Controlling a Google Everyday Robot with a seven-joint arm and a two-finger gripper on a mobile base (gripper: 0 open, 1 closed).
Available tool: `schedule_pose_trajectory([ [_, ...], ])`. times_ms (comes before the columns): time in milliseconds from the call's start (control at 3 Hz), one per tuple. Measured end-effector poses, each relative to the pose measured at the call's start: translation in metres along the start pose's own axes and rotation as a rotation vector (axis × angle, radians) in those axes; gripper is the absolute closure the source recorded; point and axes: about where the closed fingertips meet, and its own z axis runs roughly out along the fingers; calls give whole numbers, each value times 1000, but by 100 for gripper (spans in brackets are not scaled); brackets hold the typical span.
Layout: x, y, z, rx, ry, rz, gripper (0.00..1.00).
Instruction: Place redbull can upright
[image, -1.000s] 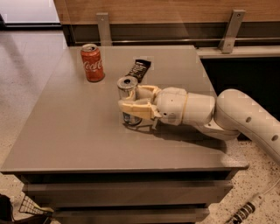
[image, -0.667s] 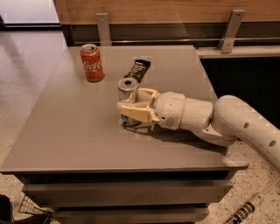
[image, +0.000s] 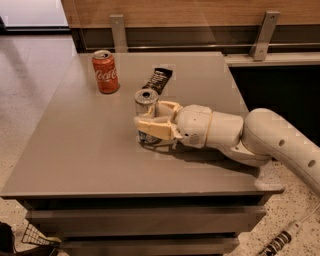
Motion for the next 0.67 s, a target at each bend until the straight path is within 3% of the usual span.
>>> schedule_pose_trajectory([
  [333, 0, 0, 0, -1, 0, 0, 29],
  [667, -1, 2, 2, -5, 0, -1, 5],
])
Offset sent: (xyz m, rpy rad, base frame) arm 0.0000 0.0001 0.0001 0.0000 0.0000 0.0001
